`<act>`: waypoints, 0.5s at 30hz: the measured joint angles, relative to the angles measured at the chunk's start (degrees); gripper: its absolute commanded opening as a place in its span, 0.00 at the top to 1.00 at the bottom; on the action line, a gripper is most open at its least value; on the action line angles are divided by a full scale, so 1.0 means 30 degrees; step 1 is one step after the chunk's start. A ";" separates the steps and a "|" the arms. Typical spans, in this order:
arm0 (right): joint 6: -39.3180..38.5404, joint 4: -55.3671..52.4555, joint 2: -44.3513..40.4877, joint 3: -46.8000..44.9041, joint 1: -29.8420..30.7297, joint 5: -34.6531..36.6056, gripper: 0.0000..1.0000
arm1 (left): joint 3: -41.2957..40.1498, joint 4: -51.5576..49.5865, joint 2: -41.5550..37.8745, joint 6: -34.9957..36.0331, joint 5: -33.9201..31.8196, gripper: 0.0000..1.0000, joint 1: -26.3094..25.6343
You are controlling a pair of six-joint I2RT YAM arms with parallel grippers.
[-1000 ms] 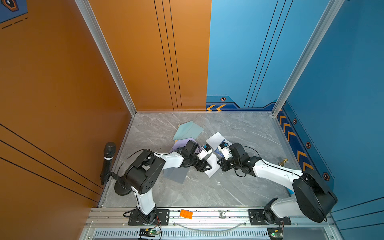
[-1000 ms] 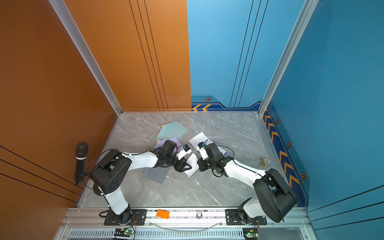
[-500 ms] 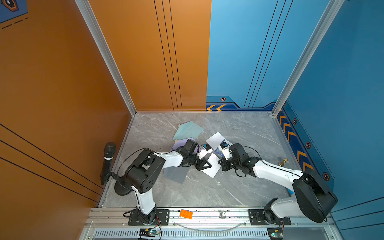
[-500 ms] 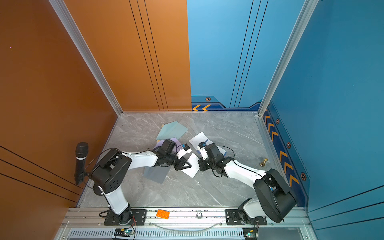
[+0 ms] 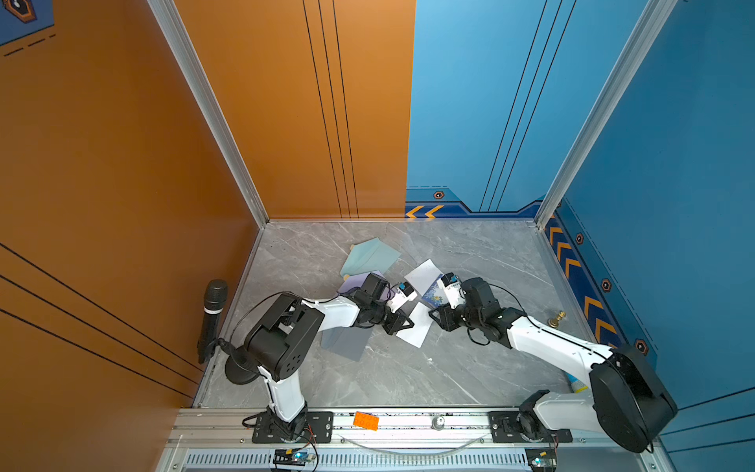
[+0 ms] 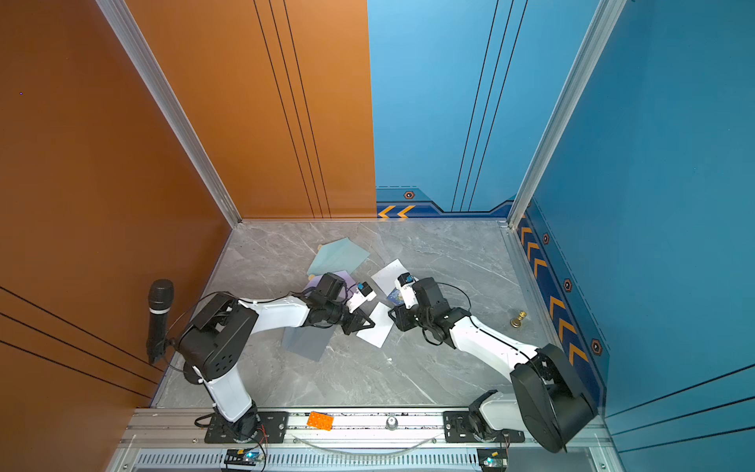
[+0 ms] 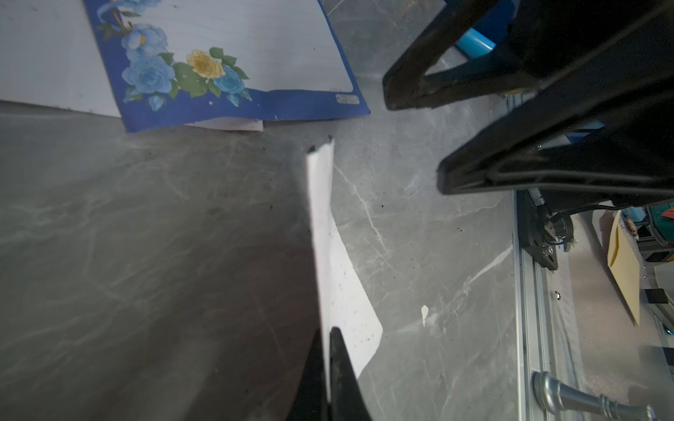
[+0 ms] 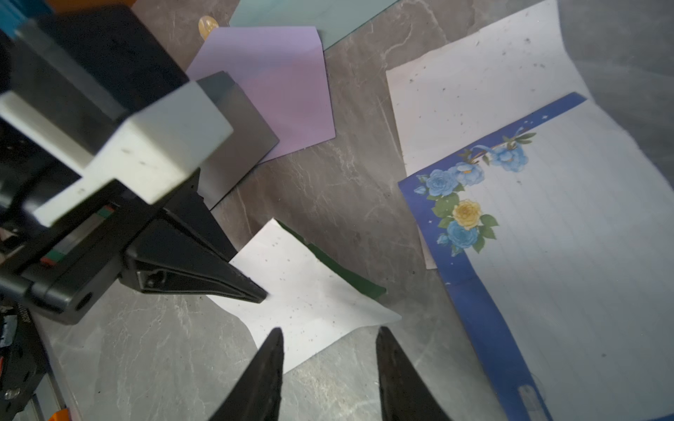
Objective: Fold the letter paper in half and place it into the envelope
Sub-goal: Pick up the letter paper from the center of the board.
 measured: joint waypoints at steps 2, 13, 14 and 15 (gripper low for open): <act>0.0189 -0.0044 -0.0619 -0.0109 -0.1158 -0.1195 0.34 | -0.0372 0.0423 -0.0663 -0.0262 -0.0015 1.00 0.0095; 0.1858 0.2098 -0.0284 -0.0998 -0.5479 -0.9180 0.26 | -0.1741 0.5435 -0.2331 -0.3228 0.1202 1.00 0.0554; 0.1945 0.2361 -0.0051 -0.0998 -0.5319 -0.9500 0.26 | -0.1807 0.5792 -0.2331 -0.3410 0.1282 1.00 0.0554; 0.2004 0.2557 0.0160 -0.0998 -0.5129 -0.9668 0.26 | -0.1858 0.6120 -0.2331 -0.3657 0.1311 1.00 0.0554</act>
